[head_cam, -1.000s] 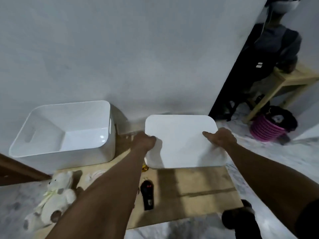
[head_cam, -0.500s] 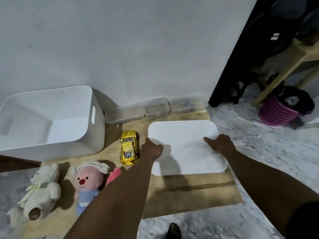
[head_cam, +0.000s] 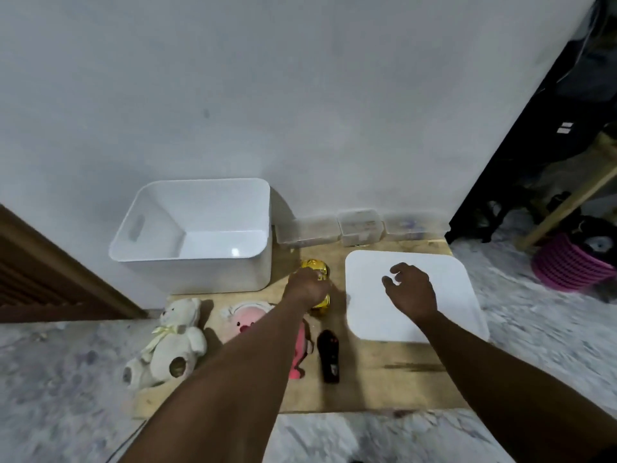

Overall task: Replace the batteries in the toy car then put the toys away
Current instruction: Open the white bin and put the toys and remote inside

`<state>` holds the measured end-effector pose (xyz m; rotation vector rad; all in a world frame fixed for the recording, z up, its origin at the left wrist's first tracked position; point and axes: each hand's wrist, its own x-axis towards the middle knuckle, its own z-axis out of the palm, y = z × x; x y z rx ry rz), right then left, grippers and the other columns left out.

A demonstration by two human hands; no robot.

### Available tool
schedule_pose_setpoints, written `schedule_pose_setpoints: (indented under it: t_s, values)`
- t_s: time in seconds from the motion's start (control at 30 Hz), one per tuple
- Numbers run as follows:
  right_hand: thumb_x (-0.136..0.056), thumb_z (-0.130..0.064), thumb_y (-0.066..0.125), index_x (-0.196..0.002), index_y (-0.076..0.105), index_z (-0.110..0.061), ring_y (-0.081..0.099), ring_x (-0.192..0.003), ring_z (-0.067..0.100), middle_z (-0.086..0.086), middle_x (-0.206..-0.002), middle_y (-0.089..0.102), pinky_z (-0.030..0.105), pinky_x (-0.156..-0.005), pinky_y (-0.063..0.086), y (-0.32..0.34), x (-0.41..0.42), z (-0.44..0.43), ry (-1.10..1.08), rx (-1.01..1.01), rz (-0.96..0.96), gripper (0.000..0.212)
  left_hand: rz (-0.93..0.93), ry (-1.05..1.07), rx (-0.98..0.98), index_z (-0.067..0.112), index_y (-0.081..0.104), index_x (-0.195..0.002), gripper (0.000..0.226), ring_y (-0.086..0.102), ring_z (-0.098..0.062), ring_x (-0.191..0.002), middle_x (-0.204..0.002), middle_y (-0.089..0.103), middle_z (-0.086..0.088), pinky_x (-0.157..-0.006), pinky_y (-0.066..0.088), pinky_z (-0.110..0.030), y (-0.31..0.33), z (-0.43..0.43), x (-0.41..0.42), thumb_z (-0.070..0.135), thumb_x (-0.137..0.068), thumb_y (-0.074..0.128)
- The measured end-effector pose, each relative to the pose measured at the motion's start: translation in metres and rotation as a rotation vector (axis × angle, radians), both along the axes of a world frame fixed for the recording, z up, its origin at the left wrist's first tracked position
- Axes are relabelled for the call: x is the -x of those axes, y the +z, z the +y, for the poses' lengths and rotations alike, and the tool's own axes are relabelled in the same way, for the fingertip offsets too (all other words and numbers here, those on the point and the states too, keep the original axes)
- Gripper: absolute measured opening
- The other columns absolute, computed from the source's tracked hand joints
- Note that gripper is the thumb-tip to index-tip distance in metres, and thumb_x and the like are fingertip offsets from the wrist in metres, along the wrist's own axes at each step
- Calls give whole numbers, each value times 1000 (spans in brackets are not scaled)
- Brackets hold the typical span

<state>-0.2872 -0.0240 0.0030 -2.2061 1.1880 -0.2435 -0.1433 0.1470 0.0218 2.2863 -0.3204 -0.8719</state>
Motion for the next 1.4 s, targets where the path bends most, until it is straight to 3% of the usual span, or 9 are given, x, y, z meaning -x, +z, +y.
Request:
schedule_pose_setpoints:
  t_s: [0.1, 0.27, 0.43, 0.6, 0.73, 0.9, 1.1, 1.23, 1.4]
  values:
    - [-86, -32, 70, -109, 67, -19, 65, -99, 21, 0, -97, 67, 27, -82, 47, 10, -23, 56, 115, -45, 3, 26, -92, 5, -10, 17, 66, -108, 28, 65, -23, -89, -114, 67, -6, -69, 49, -25, 14, 51, -16, 28, -82, 66]
    - [-81, -43, 73, -128, 61, -22, 63, -109, 27, 6, -118, 67, 30, -92, 50, 15, -65, 147, 284, -132, 63, 53, -220, -9, -95, 22, 65, -118, 40, 66, -26, -104, -119, 65, -7, -86, 53, -31, 26, 134, -48, 36, -81, 66]
    - [-75, -57, 75, -145, 41, -23, 53, -124, 29, 9, -139, 47, 32, -95, 46, 5, -103, 225, 405, -135, 193, 85, -320, 30, -275, 29, 59, -122, 44, 62, -25, -111, -122, 63, -3, -95, 49, -35, 15, 210, -77, 38, -79, 65]
    - [-65, -67, 75, -132, 43, -21, 54, -115, 30, 9, -123, 50, 40, -96, 49, -16, -120, 264, 423, -33, 349, 87, -278, 16, -427, 30, 34, -142, 74, 50, -33, -127, -133, 48, -8, -101, 47, -47, -16, 264, -99, 50, -78, 65]
    - [-70, -63, 74, -140, 36, -24, 55, -116, 29, 8, -129, 47, 41, -95, 49, -32, -130, 275, 437, 87, 390, 88, -93, 1, -372, 31, 30, -142, 100, 52, -33, -126, -134, 52, -10, -101, 47, -44, -41, 282, -115, 57, -58, 76]
    - [-77, -55, 74, -152, 27, -25, 53, -122, 31, 10, -145, 36, 40, -95, 50, -46, -131, 281, 395, 85, 316, 93, -10, -35, -280, 23, 9, -155, 121, 54, -33, -127, -143, 53, -10, -102, 47, -39, -65, 274, -119, 54, -63, 81]
    - [-64, -63, 71, -142, 40, -32, 61, -106, 27, 4, -127, 47, 37, -82, 56, -31, -124, 285, 352, 114, 133, 89, -48, 30, -202, 24, 28, -145, 101, 57, -31, -120, -136, 59, -7, -94, 48, -35, -54, 289, -108, 57, -62, 75]
    - [-57, -72, 64, -132, 33, -43, 62, -103, 26, -3, -124, 47, 39, -80, 58, -3, -125, 295, 390, 119, 54, 87, -67, 44, -91, 34, 36, -141, 97, 59, -27, -118, -134, 61, 0, -91, 48, -30, -24, 309, -105, 54, -55, 77]
    - [-60, -79, 63, -137, 33, -43, 59, -100, 15, -9, -129, 48, 20, -66, 43, 39, -128, 301, 431, 211, -102, 90, -118, 65, 112, 44, 48, -124, 89, 60, -20, -103, -119, 65, 8, -86, 49, -30, 36, 323, -113, 58, -41, 76]
